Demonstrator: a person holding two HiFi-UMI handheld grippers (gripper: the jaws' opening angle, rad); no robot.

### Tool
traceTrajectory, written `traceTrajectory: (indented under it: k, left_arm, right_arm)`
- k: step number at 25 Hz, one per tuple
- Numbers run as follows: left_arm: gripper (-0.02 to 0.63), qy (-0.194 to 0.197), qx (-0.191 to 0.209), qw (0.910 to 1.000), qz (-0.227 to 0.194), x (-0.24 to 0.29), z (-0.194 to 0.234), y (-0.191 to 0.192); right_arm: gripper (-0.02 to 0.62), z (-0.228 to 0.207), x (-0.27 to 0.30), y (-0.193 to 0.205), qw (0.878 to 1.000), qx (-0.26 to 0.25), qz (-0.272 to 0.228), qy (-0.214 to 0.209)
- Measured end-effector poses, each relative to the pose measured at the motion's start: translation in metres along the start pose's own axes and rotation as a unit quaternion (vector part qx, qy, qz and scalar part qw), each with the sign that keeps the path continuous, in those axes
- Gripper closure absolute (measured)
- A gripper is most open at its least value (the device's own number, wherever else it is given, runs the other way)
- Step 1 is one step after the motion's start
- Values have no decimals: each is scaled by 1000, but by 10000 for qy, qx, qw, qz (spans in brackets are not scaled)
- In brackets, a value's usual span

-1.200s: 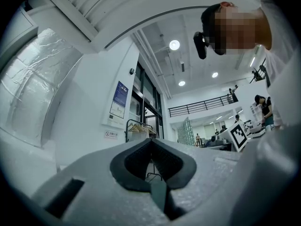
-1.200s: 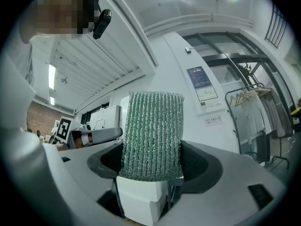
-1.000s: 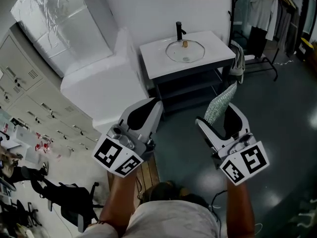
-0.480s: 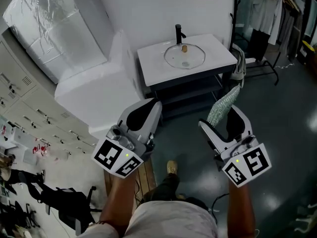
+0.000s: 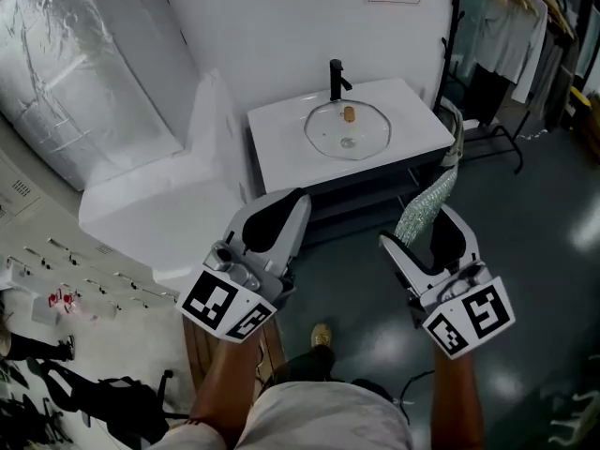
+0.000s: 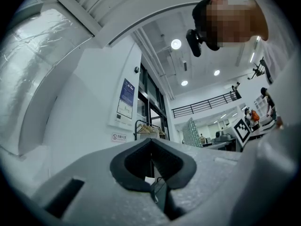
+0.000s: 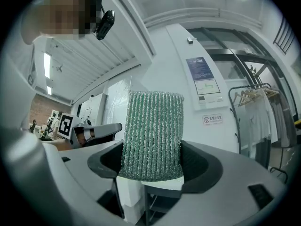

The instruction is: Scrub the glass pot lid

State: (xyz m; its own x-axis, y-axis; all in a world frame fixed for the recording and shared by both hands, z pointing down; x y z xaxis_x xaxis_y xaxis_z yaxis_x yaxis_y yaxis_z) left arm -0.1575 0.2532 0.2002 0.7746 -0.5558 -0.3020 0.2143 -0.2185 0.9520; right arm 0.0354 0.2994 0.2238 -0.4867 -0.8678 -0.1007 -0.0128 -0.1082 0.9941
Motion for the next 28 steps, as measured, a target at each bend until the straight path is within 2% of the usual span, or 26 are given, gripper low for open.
traceTrajectory:
  k: [6, 12, 22, 28]
  left_arm:
    - [591, -17, -111, 9999, -56, 36, 61, 14]
    - [590, -102, -212, 9997, -67, 64, 102, 27]
    - [590, -407, -242, 9988, 147, 103, 132, 48]
    - [591, -746, -66, 9968, 293, 136, 152, 59]
  right_arm:
    - [247, -29, 64, 2, 9999, -100, 94, 15]
    - [247, -51, 109, 8, 9998, -105, 143, -19]
    - [247, -99, 137, 15, 9998, -18, 177, -82]
    - [247, -143, 168, 20, 9991, 94, 90, -405]
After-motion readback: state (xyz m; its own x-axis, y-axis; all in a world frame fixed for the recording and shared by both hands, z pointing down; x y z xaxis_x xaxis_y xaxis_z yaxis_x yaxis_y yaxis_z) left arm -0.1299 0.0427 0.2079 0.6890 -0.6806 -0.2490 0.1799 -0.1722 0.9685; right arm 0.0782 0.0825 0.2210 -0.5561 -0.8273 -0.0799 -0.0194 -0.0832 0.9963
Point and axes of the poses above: the fingertips, and each gripper's own axes: x forward along the fingers, z to its left, y out of its underside, the point moved 5 cm from there along -x, backward along the fingers, and after that the axes turned 1 degree about -x, right-handed, at the moved point
